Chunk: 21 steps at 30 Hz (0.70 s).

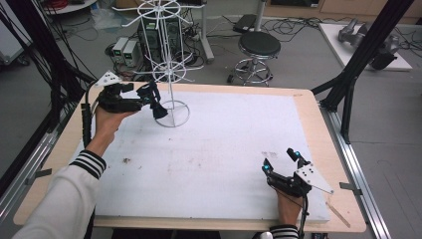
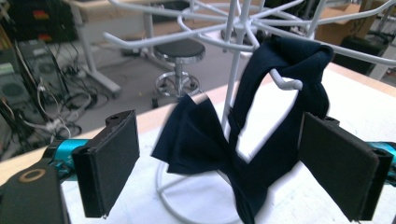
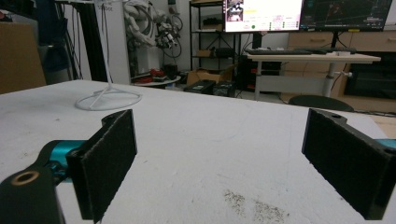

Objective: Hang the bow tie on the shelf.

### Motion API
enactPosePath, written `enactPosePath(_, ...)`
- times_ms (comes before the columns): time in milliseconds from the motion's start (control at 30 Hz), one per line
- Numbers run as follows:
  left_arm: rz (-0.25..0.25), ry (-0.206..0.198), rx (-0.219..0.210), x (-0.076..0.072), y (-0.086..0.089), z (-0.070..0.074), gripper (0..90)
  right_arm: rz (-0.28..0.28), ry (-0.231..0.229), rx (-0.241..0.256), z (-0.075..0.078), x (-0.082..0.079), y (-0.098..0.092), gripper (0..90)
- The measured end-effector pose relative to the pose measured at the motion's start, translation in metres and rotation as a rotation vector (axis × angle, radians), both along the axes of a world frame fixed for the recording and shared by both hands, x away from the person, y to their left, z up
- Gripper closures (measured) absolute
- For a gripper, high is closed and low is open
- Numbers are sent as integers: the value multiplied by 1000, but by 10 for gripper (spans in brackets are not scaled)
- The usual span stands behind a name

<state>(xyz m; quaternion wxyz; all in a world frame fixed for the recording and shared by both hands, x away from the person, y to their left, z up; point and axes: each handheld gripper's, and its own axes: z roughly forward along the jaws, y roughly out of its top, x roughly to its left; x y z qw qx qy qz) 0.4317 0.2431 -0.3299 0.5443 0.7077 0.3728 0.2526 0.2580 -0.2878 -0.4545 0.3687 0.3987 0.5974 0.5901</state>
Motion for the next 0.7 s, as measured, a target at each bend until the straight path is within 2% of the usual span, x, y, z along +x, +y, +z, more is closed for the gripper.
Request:
enactPosePath(100, -35, -39, -29, -6, 6, -1, 137, -1, -1, -1, 0, 0, 0, 93)
enactPosePath(233, -63, -64, -63, -17, 14, -1, 136, -2, 2, 1, 0, 0, 0, 93)
enactPosePath(433, -81, -86, -57, -38, 30, -11, 130, -4, 4, 1, 0, 0, 0, 93)
enactPosePath(500, -86, -82, -82, -47, 37, -19, 122, -4, 3, 0, 0, 0, 0, 93)
enactPosePath(600, -102, -108, -83, -65, 48, -31, 117, -5, 1, -5, 0, 0, 0, 93)
enactPosePath(700, -108, -130, -106, -84, 59, -48, 114, -6, 2, -6, 0, 0, 0, 93)
